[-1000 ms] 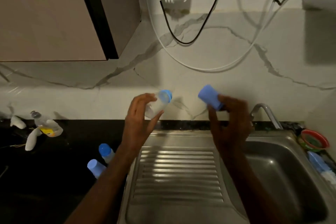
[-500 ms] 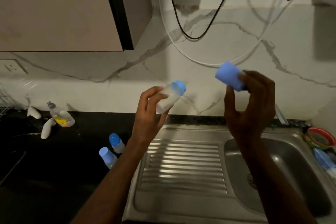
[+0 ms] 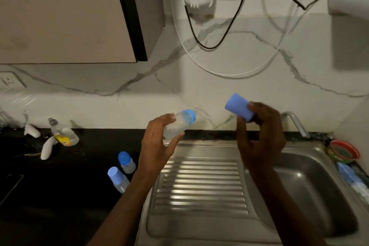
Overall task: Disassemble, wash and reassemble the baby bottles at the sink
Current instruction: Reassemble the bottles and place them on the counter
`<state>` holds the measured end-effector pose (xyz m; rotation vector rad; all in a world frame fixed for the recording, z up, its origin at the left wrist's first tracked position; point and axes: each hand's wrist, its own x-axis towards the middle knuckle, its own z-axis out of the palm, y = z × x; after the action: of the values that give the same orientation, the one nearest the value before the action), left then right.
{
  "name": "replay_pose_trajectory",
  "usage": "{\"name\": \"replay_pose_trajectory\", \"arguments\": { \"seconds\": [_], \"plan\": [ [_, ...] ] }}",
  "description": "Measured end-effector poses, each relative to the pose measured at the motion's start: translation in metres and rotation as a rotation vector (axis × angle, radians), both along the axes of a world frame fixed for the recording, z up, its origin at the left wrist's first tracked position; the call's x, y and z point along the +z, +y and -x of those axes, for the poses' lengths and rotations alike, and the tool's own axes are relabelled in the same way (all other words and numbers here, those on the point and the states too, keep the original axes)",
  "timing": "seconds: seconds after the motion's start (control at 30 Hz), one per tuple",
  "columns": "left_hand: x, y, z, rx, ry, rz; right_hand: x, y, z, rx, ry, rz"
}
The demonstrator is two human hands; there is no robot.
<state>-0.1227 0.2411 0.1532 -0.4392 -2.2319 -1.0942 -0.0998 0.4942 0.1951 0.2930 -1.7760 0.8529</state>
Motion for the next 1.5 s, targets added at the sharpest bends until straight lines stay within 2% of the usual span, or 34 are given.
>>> {"name": "replay_pose_trajectory", "arguments": {
  "seconds": [0.03, 0.13, 0.17, 0.23, 0.33, 0.43, 0.57, 0.93, 1.03, 1.2, 1.37, 1.43, 1.47, 1.5],
  "plan": [
    [-0.013, -0.004, -0.001, -0.011, -0.076, 0.032, -0.022, 0.001, -0.001, 0.027, -0.085, -0.053],
    [-0.072, -0.023, -0.009, -0.074, -0.465, 0.21, -0.116, 0.019, -0.007, 0.239, -0.803, -0.198],
    [-0.088, -0.027, -0.014, -0.084, -0.523, 0.155, -0.14, 0.025, -0.011, 0.259, -0.963, -0.145],
    [-0.103, -0.028, -0.028, -0.097, -0.597, -0.055, -0.163, 0.03, -0.023, 0.274, -1.095, 0.103],
    [-0.099, -0.024, -0.04, -0.125, -0.684, -0.32, -0.151, 0.025, -0.032, 0.42, -1.092, 0.4],
    [-0.094, -0.019, -0.043, -0.22, -0.721, -0.414, -0.134, 0.018, -0.033, 0.571, -1.092, 0.531],
    [-0.09, -0.01, -0.045, -0.268, -0.724, -0.381, -0.126, 0.009, -0.036, 0.675, -1.129, 0.505],
    [-0.077, -0.026, -0.042, -0.389, -0.711, -0.272, -0.117, 0.008, -0.034, 0.683, -1.132, 0.374],
    [-0.078, -0.029, -0.042, -0.363, -0.677, -0.359, -0.114, -0.003, -0.037, 0.692, -1.098, 0.386],
    [-0.093, -0.044, -0.046, -0.356, -0.782, -0.474, -0.109, -0.02, -0.034, 0.688, -1.121, 0.346],
    [-0.116, -0.044, -0.062, -0.305, -0.898, -0.815, -0.102, -0.076, -0.026, 0.608, -1.039, 0.474],
    [-0.121, -0.039, -0.067, -0.286, -0.967, -0.977, -0.113, -0.105, -0.02, 0.583, -1.105, 0.412],
    [-0.121, -0.041, -0.068, -0.251, -0.975, -0.999, -0.121, -0.119, -0.016, 0.573, -1.152, 0.347],
    [-0.125, -0.044, -0.068, -0.237, -0.953, -0.923, -0.128, -0.128, -0.014, 0.568, -1.193, 0.307]
  ]
}}
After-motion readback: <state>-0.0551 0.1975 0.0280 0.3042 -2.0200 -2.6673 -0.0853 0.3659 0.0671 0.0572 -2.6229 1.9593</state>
